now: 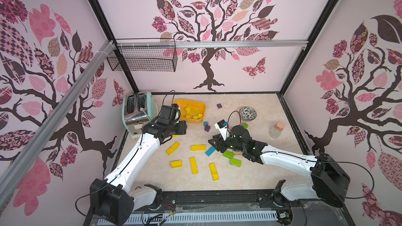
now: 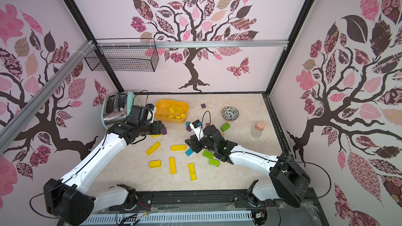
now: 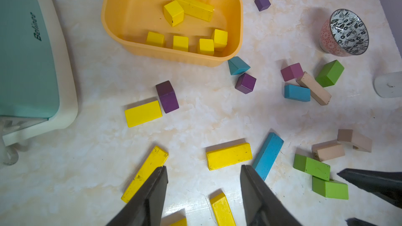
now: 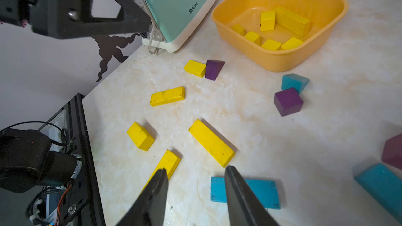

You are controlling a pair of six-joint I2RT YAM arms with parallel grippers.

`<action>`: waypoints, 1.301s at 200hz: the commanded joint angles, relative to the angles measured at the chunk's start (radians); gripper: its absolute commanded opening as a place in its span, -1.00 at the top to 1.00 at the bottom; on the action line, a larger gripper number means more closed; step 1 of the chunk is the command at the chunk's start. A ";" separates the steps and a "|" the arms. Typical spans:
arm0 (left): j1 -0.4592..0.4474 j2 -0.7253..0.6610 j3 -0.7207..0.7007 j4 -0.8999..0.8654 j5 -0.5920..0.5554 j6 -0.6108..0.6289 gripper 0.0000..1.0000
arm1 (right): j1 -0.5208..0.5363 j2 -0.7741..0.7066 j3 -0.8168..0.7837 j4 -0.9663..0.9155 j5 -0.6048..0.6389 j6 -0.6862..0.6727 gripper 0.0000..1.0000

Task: Pick out the yellow building blocks
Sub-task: Pick up the building block from the center of the board.

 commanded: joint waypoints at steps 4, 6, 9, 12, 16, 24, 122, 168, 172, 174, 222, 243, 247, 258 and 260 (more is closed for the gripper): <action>-0.002 -0.123 -0.071 -0.023 0.043 -0.078 -0.20 | 0.042 0.006 0.000 0.002 0.008 -0.009 0.05; -0.002 -0.134 -0.078 -0.024 0.043 -0.080 -0.20 | 0.046 0.009 0.000 0.005 0.007 -0.013 0.05; -0.002 -0.150 -0.086 -0.023 0.042 -0.085 -0.20 | 0.050 0.013 0.003 0.009 0.006 -0.019 0.05; -0.002 -0.167 -0.097 -0.024 0.038 -0.089 -0.20 | 0.056 0.019 0.004 0.013 0.005 -0.025 0.05; -0.002 -0.186 -0.109 -0.021 0.035 -0.094 -0.21 | 0.061 0.026 0.006 0.019 0.003 -0.033 0.04; 0.000 -0.224 -0.134 -0.019 0.015 -0.096 -0.21 | 0.077 0.044 0.011 0.033 0.005 -0.050 0.03; 0.044 -0.478 -0.334 0.034 -0.136 -0.102 -0.31 | 0.199 0.337 0.230 0.100 -0.069 -0.204 -0.06; 0.047 -0.574 -0.390 0.077 -0.161 -0.118 -0.37 | 0.230 0.442 0.326 0.065 -0.115 -0.284 -0.10; 0.051 -0.575 -0.389 0.076 -0.159 -0.118 -0.38 | 0.230 0.450 0.331 0.065 -0.116 -0.284 -0.10; 0.053 -0.575 -0.389 0.076 -0.159 -0.118 -0.38 | 0.230 0.455 0.333 0.065 -0.118 -0.285 -0.10; 0.128 -0.583 -0.388 0.093 -0.105 -0.118 -0.39 | 0.244 0.552 0.399 0.062 -0.124 -0.319 -0.10; 0.133 -0.590 -0.388 0.096 -0.107 -0.117 -0.38 | 0.256 0.591 0.432 0.047 -0.129 -0.346 -0.11; 0.133 -0.591 -0.388 0.097 -0.107 -0.117 -0.38 | 0.258 0.597 0.438 0.043 -0.132 -0.352 -0.11; 0.133 -0.598 -0.390 0.097 -0.109 -0.117 -0.39 | 0.264 0.614 0.453 0.035 -0.141 -0.372 -0.12; 0.133 -0.598 -0.390 0.097 -0.110 -0.117 -0.39 | 0.265 0.617 0.456 0.034 -0.141 -0.376 -0.12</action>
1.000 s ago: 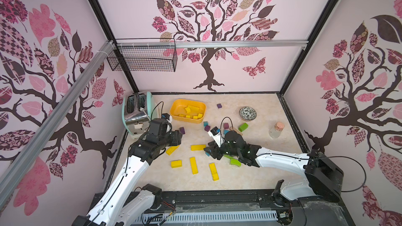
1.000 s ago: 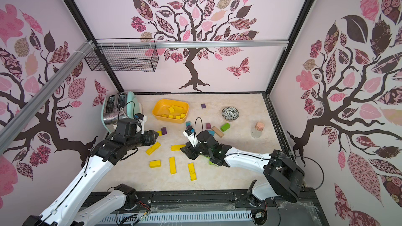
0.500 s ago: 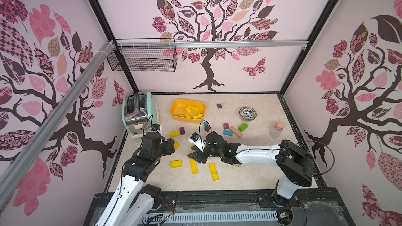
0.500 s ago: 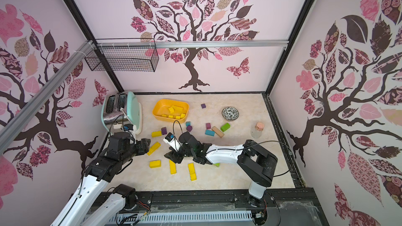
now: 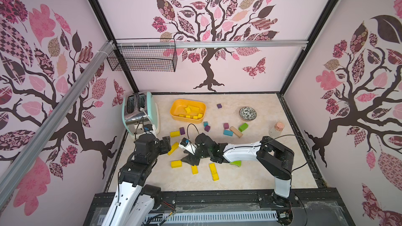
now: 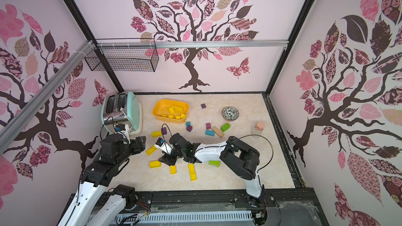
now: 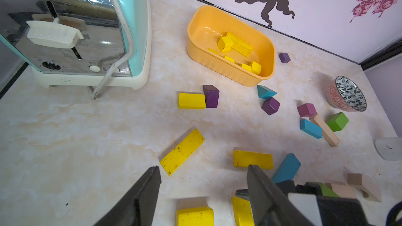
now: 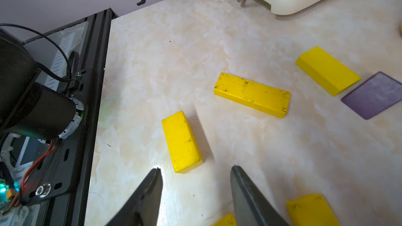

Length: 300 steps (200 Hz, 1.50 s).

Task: Pick out the yellow building blocks
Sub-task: Pick up the building block from the center of the board.

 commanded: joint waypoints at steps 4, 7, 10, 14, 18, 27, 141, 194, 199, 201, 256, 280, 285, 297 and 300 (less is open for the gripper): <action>0.004 -0.020 -0.007 0.024 0.010 -0.005 -0.39 | 0.020 0.038 0.057 -0.028 -0.027 -0.064 -0.12; 0.006 -0.022 -0.007 0.025 0.009 -0.005 -0.39 | 0.021 0.042 0.060 -0.027 -0.028 -0.069 -0.12; 0.004 -0.024 -0.007 0.025 0.007 -0.005 -0.39 | 0.022 0.047 0.064 -0.029 -0.030 -0.074 -0.12; 0.005 -0.026 -0.007 0.026 0.006 -0.005 -0.39 | 0.023 0.052 0.069 -0.031 -0.034 -0.081 -0.12; 0.005 -0.028 -0.008 0.025 0.003 -0.005 -0.39 | 0.024 0.059 0.072 -0.033 -0.038 -0.089 -0.13; 0.005 -0.033 -0.009 0.024 -0.001 -0.005 -0.39 | 0.026 0.073 0.083 -0.037 -0.046 -0.108 -0.14; 0.006 -0.062 -0.010 0.020 -0.027 -0.007 -0.40 | 0.049 0.204 0.204 -0.142 -0.052 -0.233 -0.16; 0.007 -0.068 -0.010 0.020 -0.028 -0.007 -0.40 | 0.076 0.228 0.246 -0.220 0.006 -0.293 -0.01; 0.006 -0.071 -0.010 0.017 -0.029 -0.007 -0.40 | 0.077 0.225 0.244 -0.221 0.011 -0.296 0.01; 0.007 -0.072 -0.010 0.018 -0.029 -0.007 -0.40 | 0.078 0.224 0.244 -0.221 0.013 -0.297 0.02; 0.006 -0.076 -0.010 0.017 -0.037 -0.007 -0.40 | 0.079 0.171 0.205 -0.195 0.045 -0.311 0.29; 0.006 -0.077 -0.011 0.016 -0.044 -0.007 -0.40 | 0.080 0.111 0.148 -0.133 0.068 -0.283 0.35; 0.006 -0.077 -0.011 0.018 -0.045 -0.006 -0.40 | 0.080 0.097 0.135 -0.118 0.069 -0.277 0.36; 0.006 -0.074 -0.013 0.017 -0.051 -0.007 -0.40 | 0.080 0.061 0.112 -0.099 0.082 -0.261 0.37; 0.006 -0.072 -0.013 0.017 -0.053 -0.007 -0.40 | 0.080 0.052 0.109 -0.099 0.086 -0.257 0.37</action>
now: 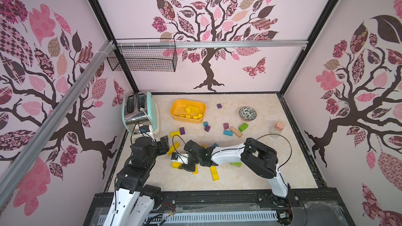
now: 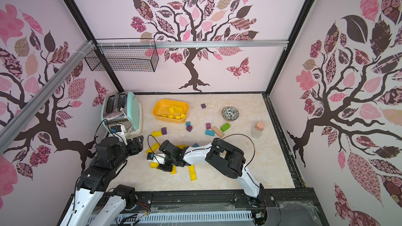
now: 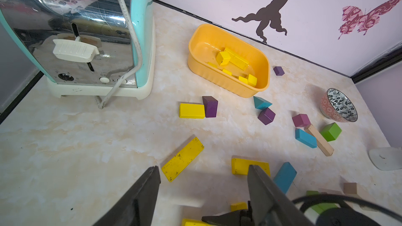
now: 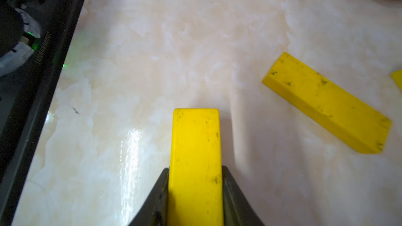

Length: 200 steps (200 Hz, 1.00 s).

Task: Pick out the yellow building blocks
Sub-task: Pick up the building block from the center of the board, then place the building block in the storage box.

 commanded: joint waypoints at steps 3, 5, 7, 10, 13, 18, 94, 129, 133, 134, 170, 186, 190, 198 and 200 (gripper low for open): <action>0.004 -0.001 -0.014 0.017 -0.022 -0.005 -0.40 | 0.007 -0.099 -0.026 0.059 0.034 0.035 0.38; 0.004 0.000 -0.014 0.018 -0.023 -0.005 -0.40 | 0.007 -0.105 -0.028 0.057 0.039 0.038 0.38; 0.004 0.002 -0.015 0.018 -0.025 -0.005 -0.40 | 0.007 -0.111 -0.029 0.054 0.043 0.041 0.38; 0.004 0.005 -0.016 0.018 -0.026 -0.005 -0.40 | 0.007 -0.120 -0.032 0.050 0.051 0.046 0.39; 0.004 0.009 -0.015 0.017 -0.027 -0.004 -0.40 | 0.006 -0.127 -0.034 0.047 0.059 0.051 0.39; 0.004 0.016 -0.016 0.017 -0.029 -0.004 -0.40 | 0.005 -0.144 -0.041 0.045 0.073 0.058 0.40; 0.003 0.132 -0.005 0.029 -0.001 0.032 -0.38 | -0.085 -0.350 -0.070 -0.155 0.144 0.083 0.41; 0.004 0.217 0.013 0.098 0.009 0.039 -0.38 | -0.207 -0.373 -0.076 -0.115 0.189 0.132 0.40; 0.003 0.231 0.018 0.108 0.012 0.038 -0.38 | -0.216 -0.367 -0.066 -0.114 0.198 0.134 0.40; 0.004 0.235 0.020 0.110 0.014 0.038 -0.37 | -0.219 -0.365 -0.063 -0.113 0.201 0.135 0.39; -0.044 0.362 0.079 0.187 -0.017 0.058 -0.42 | -0.298 -0.252 0.059 -0.106 0.261 0.149 0.39; -0.084 0.432 0.118 0.215 -0.042 0.084 -0.42 | -0.327 -0.193 0.114 -0.095 0.280 0.152 0.39; -0.092 0.449 0.128 0.222 -0.044 0.087 -0.42 | -0.334 -0.179 0.126 -0.089 0.287 0.151 0.39; -0.108 0.486 0.149 0.231 -0.044 0.094 -0.42 | -0.345 -0.150 0.152 -0.076 0.297 0.150 0.39; -0.112 0.495 0.154 0.234 -0.042 0.095 -0.42 | -0.348 -0.142 0.158 -0.073 0.299 0.148 0.38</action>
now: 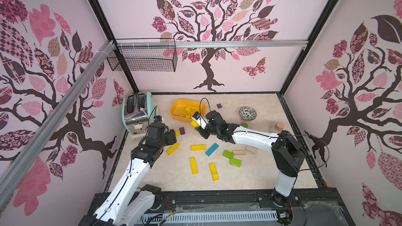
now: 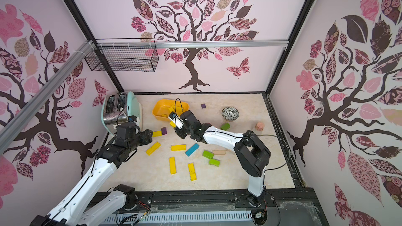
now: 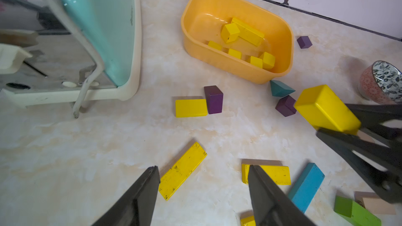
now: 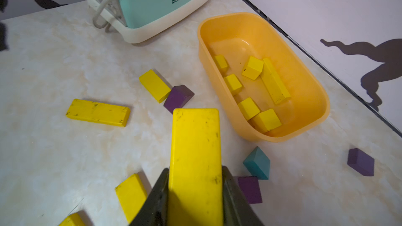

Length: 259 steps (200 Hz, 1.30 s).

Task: Pick out the yellow building blocks
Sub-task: Place the building block in the storage box.

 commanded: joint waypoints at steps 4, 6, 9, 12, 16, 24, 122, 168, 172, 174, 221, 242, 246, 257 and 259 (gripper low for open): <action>-0.045 0.092 0.072 0.088 -0.023 0.043 -0.42 | -0.032 0.077 0.094 0.031 0.054 0.011 0.38; -0.048 0.100 0.077 0.091 -0.020 0.045 -0.42 | -0.034 0.084 0.101 0.033 0.057 0.010 0.38; -0.052 0.112 0.083 0.095 -0.019 0.046 -0.42 | -0.038 0.096 0.110 0.037 0.061 0.009 0.38; -0.056 0.124 0.091 0.098 -0.017 0.048 -0.42 | -0.042 0.109 0.122 0.039 0.067 0.010 0.37; -0.061 0.134 0.098 0.102 -0.014 0.050 -0.42 | -0.047 0.125 0.137 0.043 0.074 0.007 0.37; -0.073 0.165 0.118 0.109 -0.009 0.058 -0.42 | -0.056 0.156 0.165 0.049 0.083 0.007 0.36; -0.119 0.205 0.072 0.159 -0.122 0.125 -0.55 | -0.103 0.472 0.560 -0.032 0.113 0.056 -0.04; -0.124 0.204 0.074 0.162 -0.134 0.125 -0.56 | -0.103 0.446 0.529 -0.004 0.117 0.069 -0.09; -0.124 0.204 0.074 0.162 -0.136 0.123 -0.56 | -0.103 0.442 0.524 0.000 0.113 0.071 -0.09; -0.124 0.205 0.074 0.162 -0.137 0.125 -0.56 | -0.102 0.440 0.521 0.001 0.111 0.068 -0.09; -0.124 0.205 0.074 0.165 -0.136 0.124 -0.56 | -0.103 0.407 0.490 0.004 0.090 0.074 -0.06; -0.124 0.208 0.074 0.167 -0.130 0.123 -0.56 | -0.103 0.385 0.483 0.004 0.074 0.081 -0.06; -0.124 0.209 0.075 0.168 -0.129 0.123 -0.56 | -0.103 0.381 0.481 0.003 0.070 0.083 -0.06; -0.124 0.211 0.075 0.167 -0.123 0.121 -0.56 | -0.103 0.364 0.476 0.001 0.056 0.089 -0.06; -0.123 0.213 0.077 0.167 -0.121 0.120 -0.56 | -0.103 0.362 0.475 0.001 0.054 0.090 -0.05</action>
